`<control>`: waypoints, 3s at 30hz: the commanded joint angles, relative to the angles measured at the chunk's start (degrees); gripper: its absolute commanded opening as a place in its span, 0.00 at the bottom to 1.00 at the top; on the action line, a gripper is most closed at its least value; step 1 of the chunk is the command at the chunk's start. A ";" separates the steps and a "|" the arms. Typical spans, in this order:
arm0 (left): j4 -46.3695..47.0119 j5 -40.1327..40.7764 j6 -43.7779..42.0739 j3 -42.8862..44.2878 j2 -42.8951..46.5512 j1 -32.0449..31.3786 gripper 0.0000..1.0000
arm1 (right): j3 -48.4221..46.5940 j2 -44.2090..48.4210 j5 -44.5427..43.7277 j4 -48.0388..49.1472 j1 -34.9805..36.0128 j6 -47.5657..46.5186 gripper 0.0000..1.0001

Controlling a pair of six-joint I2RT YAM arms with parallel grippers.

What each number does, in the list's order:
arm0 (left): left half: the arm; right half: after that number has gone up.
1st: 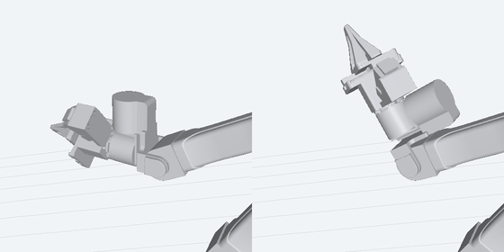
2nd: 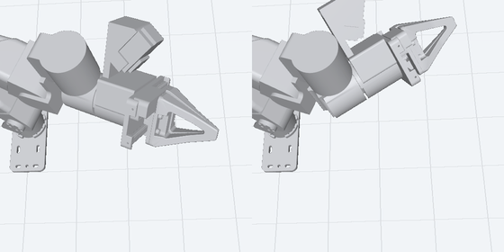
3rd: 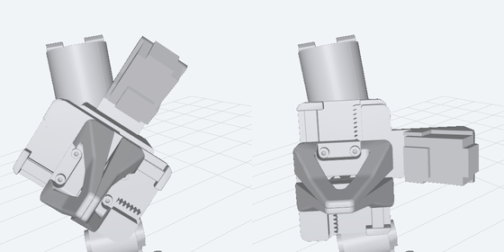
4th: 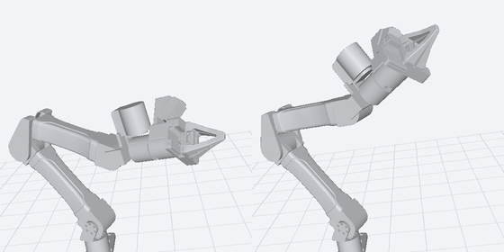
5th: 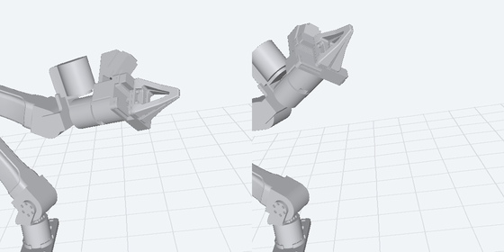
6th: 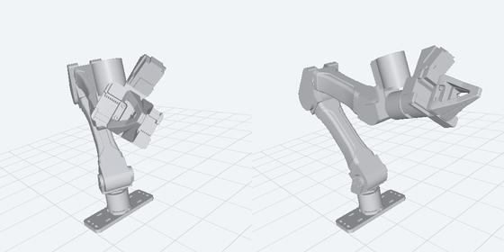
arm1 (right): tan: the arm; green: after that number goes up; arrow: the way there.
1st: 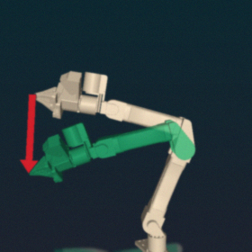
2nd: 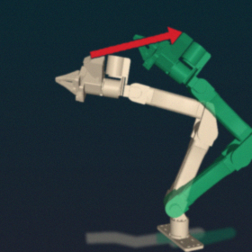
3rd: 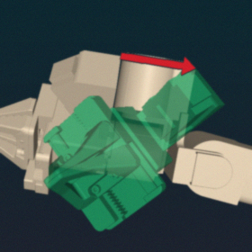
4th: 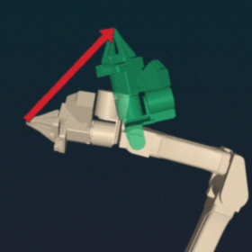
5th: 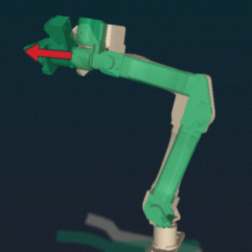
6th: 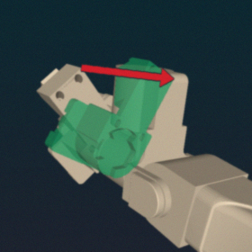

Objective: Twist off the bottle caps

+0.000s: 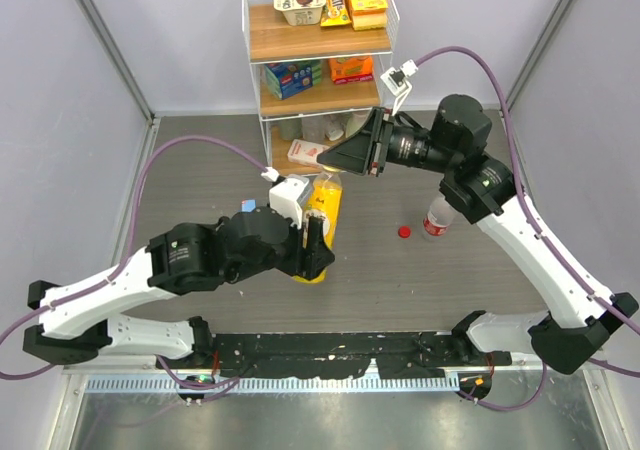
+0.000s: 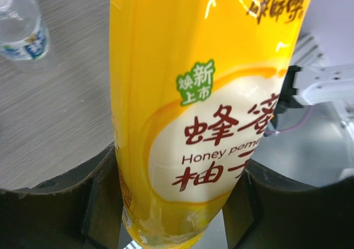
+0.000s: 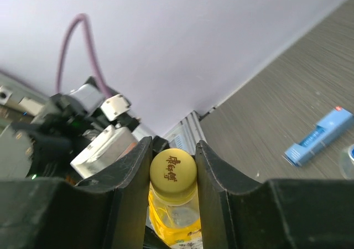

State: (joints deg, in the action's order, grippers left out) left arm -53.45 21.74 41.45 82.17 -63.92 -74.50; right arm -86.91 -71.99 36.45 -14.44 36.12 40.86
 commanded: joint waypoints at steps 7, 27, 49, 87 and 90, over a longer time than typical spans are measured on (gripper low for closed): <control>12.84 -11.98 -4.62 -5.79 5.03 -0.29 0.00 | 0.51 2.11 20.94 27.24 -0.43 11.51 0.01; 11.53 -8.03 -3.66 -8.61 7.58 -0.21 0.00 | 0.35 3.78 11.90 21.22 -9.30 11.70 0.61; -7.36 12.54 -1.46 5.44 -5.06 0.23 0.00 | -32.88 -10.81 -14.64 -39.69 -8.61 0.53 0.94; -17.04 12.98 2.05 15.74 -14.83 0.50 0.00 | -24.55 -7.30 -22.22 -36.92 0.44 3.53 0.02; -15.90 11.93 2.05 14.07 -13.25 0.58 0.00 | -20.32 -4.04 -17.48 -29.88 0.36 2.30 0.01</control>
State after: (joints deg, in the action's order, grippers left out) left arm -70.26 33.17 41.85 96.25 -79.92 -74.13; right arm -110.74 -81.06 13.61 -55.35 36.27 45.47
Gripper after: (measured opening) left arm 0.613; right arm 0.388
